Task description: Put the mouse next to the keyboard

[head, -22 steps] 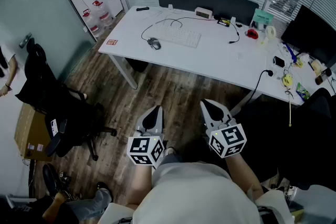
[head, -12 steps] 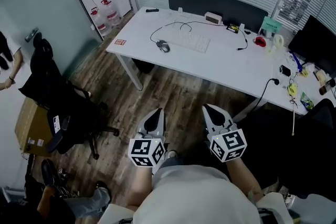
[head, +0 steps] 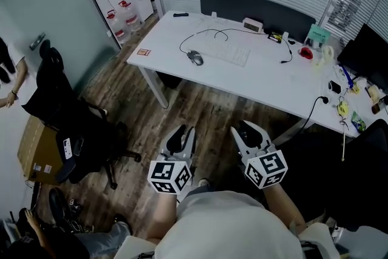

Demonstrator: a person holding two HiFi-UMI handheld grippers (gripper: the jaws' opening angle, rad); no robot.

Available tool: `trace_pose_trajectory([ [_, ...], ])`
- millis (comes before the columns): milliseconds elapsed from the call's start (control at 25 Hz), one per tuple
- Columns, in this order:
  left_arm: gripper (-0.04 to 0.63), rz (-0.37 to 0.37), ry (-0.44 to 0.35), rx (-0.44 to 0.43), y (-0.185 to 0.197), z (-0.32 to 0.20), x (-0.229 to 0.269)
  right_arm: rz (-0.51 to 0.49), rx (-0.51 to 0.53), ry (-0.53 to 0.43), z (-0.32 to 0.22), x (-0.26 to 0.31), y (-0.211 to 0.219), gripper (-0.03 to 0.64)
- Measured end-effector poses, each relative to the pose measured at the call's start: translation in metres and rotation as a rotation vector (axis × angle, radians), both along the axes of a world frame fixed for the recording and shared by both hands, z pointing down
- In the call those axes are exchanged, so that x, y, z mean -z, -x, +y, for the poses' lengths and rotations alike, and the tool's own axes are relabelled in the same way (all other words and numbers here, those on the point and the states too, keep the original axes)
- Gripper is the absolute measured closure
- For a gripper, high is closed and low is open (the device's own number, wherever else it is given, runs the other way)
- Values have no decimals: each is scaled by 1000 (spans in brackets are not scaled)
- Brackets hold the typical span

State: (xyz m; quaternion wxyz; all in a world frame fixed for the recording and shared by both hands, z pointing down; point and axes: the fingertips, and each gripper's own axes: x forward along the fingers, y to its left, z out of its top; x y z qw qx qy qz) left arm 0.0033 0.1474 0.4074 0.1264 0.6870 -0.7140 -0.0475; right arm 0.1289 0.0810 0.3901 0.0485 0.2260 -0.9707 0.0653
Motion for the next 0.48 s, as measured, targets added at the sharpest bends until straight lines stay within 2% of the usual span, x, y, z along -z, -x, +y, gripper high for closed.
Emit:
trace_pose_trajectory([
  [200,350,18,-17,-56,14,-5,-7,4,12,-4,1,-8,19,354],
  [280,322,22,-19,-66,22,-5,-10,-1,6,5,2,-12,28,334],
  [480,302,32,-14,-66,47,-5,-16,3,-2,15,3,-19,51,321],
])
